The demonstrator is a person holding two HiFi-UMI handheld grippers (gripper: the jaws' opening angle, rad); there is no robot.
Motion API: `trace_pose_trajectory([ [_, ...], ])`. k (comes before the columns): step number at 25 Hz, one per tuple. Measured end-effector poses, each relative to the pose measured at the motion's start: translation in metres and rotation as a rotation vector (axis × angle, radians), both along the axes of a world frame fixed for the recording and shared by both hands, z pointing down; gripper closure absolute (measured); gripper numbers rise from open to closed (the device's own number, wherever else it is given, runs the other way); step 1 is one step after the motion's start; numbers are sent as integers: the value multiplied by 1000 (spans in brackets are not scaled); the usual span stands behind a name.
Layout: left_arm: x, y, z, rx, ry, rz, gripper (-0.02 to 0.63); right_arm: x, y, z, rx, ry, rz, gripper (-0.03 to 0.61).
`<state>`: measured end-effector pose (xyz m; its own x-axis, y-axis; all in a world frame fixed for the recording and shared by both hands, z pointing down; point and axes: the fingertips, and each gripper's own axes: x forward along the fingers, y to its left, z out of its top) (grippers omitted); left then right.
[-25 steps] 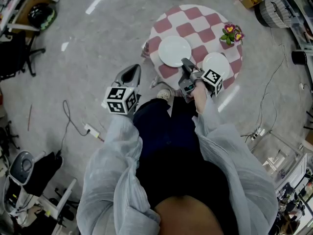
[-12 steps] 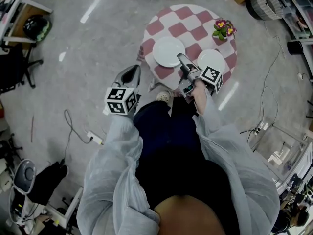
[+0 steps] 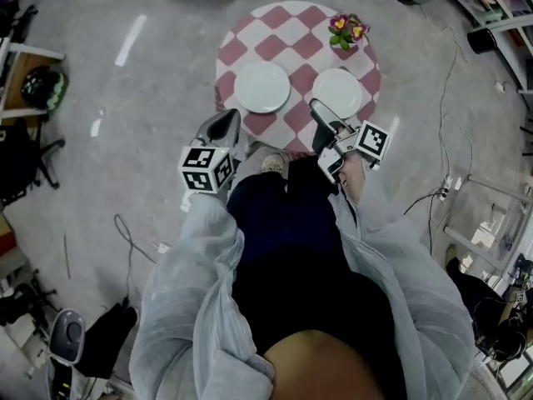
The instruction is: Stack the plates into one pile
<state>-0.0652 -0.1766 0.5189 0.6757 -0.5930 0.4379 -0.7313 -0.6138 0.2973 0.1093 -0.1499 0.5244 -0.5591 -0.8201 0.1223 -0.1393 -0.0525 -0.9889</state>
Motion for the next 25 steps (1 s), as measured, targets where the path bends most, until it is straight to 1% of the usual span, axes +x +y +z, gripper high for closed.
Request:
trace_pose_trajectory([
  [3,18,-2,-1,3,1,47,599,32,15,0,16,24,52,172],
  [5,29,-1,-1,5,1,75,599,50,26,4,11,21,98,178],
  [10,50,1,0,1,-7,131,598,85,51,26,-35,-32,226,196],
  [15,65,1,-1,-6,-25,166,600,108,65,56,-88,-56,315,199],
  [18,72,1,-1,-13,-36,178,600,117,70,68,-113,-67,339,202],
  [24,82,-1,5,-38,-58,183,599,128,68,85,-149,-80,355,202],
  [25,84,-2,6,-42,-61,183,599,130,66,86,-151,-86,357,212],
])
